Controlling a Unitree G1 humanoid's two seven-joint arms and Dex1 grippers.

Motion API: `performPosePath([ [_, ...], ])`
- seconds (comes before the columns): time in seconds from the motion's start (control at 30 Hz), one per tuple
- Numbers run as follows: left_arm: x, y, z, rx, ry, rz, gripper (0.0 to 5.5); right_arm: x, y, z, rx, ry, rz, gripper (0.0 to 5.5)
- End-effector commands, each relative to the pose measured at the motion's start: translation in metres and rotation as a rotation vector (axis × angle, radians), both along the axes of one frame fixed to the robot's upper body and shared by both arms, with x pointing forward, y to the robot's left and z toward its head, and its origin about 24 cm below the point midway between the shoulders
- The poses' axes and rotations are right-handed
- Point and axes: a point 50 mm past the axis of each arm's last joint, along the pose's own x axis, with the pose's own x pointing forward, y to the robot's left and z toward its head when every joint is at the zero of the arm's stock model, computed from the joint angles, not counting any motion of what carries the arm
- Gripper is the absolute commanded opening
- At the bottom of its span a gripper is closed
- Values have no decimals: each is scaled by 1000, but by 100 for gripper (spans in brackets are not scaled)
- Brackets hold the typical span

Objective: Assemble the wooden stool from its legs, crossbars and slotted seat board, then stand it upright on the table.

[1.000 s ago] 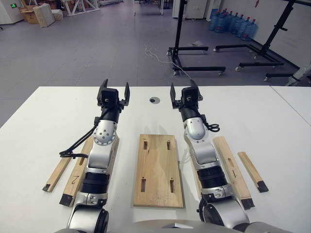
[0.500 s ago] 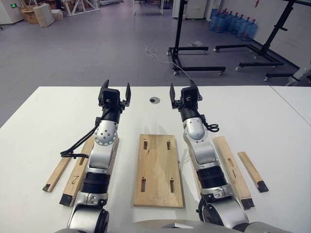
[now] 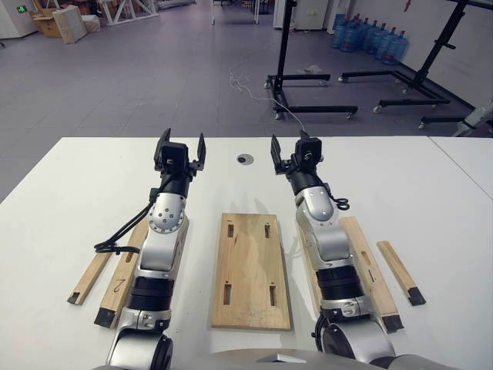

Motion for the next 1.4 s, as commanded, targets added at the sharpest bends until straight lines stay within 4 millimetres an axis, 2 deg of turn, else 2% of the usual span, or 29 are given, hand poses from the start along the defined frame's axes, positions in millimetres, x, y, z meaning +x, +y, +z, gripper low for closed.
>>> performPosePath([
  [0.03,-5,6,-3,-3,11,49,373,-2,-41,-6,-34,57,-32,352],
  [0.13,-10,8,-4,-1,10,66,373,-8,-90,-20,-122,142,-117,352],
  [0.23,-18,9,-5,-3,16,71,373,-34,-143,-41,-151,278,-205,352],
  [0.27,-20,10,-5,-5,18,80,373,-41,-154,-46,-159,314,-217,352],
  [0.37,-23,9,-9,-5,34,71,373,-81,-181,-69,-166,478,-257,352],
  [0.43,-23,7,-9,-4,33,65,373,-102,-193,-77,-175,550,-278,352],
  [0.53,-25,8,-8,-14,28,86,373,-120,-198,-84,-179,635,-274,352],
  [0.7,-34,10,-7,-28,22,133,373,-136,-190,-85,-218,725,-167,352],
  [0.83,-40,6,-11,-56,42,145,373,-153,-207,-93,-170,873,-185,352],
  [0.97,-45,4,-11,-70,48,158,373,-172,-209,-99,-164,994,-116,352],
  [1.13,-51,-3,-11,-103,61,158,373,-213,-209,-97,-199,1141,-46,352],
  [1.27,-56,-3,-11,-130,66,174,371,-227,-210,-103,-276,1221,-8,287],
  [1.4,-56,-1,-10,-126,67,178,371,-222,-205,-112,-254,1248,-8,215],
])
